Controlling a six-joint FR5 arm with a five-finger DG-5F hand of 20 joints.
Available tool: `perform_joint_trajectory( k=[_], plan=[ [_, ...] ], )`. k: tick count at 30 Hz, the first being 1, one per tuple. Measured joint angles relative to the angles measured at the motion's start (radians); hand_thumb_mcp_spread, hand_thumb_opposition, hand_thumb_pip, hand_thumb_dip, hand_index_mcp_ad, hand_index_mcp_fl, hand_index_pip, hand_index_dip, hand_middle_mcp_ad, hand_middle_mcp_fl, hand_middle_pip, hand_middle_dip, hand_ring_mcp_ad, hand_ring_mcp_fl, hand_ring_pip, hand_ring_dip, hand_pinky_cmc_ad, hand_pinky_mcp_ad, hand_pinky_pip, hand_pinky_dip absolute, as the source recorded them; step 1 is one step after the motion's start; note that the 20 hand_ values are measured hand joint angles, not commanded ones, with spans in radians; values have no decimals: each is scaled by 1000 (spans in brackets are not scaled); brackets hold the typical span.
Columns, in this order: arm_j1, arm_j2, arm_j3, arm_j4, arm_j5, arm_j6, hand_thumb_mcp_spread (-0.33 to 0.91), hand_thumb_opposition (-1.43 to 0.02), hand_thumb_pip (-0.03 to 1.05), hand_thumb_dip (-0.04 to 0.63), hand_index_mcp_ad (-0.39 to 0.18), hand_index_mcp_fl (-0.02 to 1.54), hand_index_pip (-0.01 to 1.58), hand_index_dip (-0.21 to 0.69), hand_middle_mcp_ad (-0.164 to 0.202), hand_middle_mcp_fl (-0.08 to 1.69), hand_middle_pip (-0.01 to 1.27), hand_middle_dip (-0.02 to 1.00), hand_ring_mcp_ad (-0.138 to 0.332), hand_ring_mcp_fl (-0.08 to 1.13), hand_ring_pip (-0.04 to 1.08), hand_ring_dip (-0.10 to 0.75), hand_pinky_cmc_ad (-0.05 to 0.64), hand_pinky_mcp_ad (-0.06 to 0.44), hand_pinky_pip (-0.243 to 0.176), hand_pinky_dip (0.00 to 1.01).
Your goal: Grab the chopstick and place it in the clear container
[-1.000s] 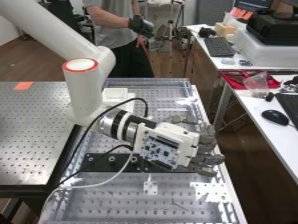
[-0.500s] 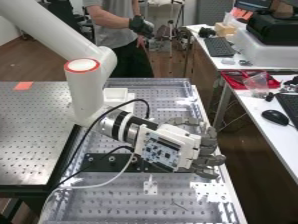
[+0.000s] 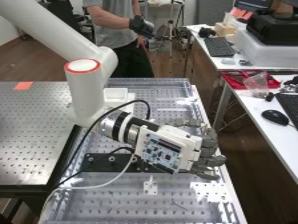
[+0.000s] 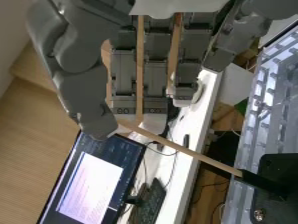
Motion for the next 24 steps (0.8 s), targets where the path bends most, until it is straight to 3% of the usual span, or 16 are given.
perform_joint_trajectory(
  k=[14,23,24],
  plan=[
    [2,-2,5,-1,4,-2,562,-771,590,244,-108,375,1368,51,-33,473,885,728,23,494,66,529,377,127,12,180],
    [3,2,6,-6,13,-20,557,-799,569,246,-113,433,1363,49,-28,557,885,728,21,545,63,532,370,133,24,180],
    [2,2,8,-9,11,-24,569,-806,569,241,-112,435,1361,49,-28,567,885,728,21,545,59,531,398,136,38,176]
  ],
)
